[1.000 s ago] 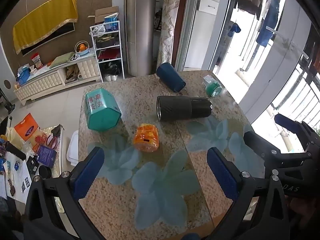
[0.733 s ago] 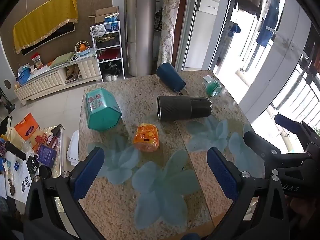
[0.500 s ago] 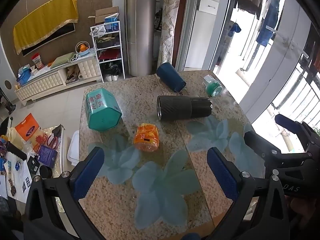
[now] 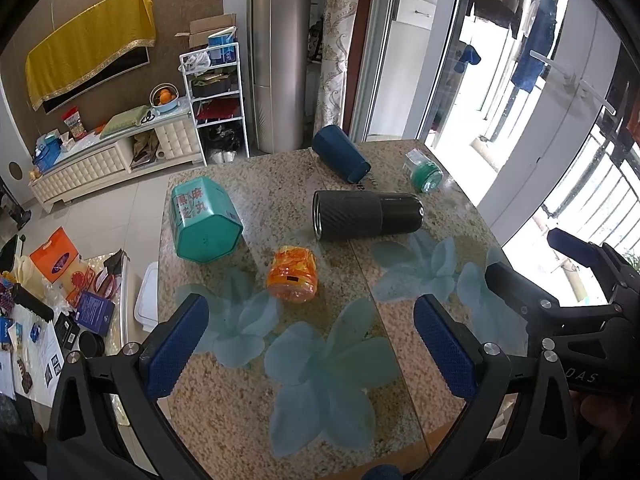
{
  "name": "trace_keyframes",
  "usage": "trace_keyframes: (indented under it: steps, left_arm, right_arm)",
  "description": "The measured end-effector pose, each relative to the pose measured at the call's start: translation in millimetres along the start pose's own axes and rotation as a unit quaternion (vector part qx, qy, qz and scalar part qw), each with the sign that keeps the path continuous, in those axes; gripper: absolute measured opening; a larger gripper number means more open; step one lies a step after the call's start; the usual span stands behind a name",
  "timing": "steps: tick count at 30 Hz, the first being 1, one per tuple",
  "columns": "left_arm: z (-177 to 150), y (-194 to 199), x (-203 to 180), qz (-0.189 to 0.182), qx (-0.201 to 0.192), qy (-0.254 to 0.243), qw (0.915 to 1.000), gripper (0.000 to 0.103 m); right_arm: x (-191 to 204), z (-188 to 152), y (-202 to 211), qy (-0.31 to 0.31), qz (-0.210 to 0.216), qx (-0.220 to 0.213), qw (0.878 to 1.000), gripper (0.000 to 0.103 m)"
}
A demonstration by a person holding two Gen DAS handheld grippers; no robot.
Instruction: Flip cup upright
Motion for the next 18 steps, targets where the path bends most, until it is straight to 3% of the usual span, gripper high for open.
trace_keyframes:
  steps: [18]
  left_arm:
    - [-4.1, 0.4, -2.6, 0.003, 0.001, -0.001, 1.0000, 0.103]
  right_arm:
    - [-2.1, -3.0, -1.8, -0.006, 0.004, 0.005, 1.000, 0.103]
Point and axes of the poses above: each gripper's, at about its wrist camera, not at the fingertips, and y roughly against the way its jaws point, x to its left, z to its top, the point moved 3 cm from there along -y, roughly the way its jaws point, and after that the axes turned 1 degree about y, right-handed, at the moved point
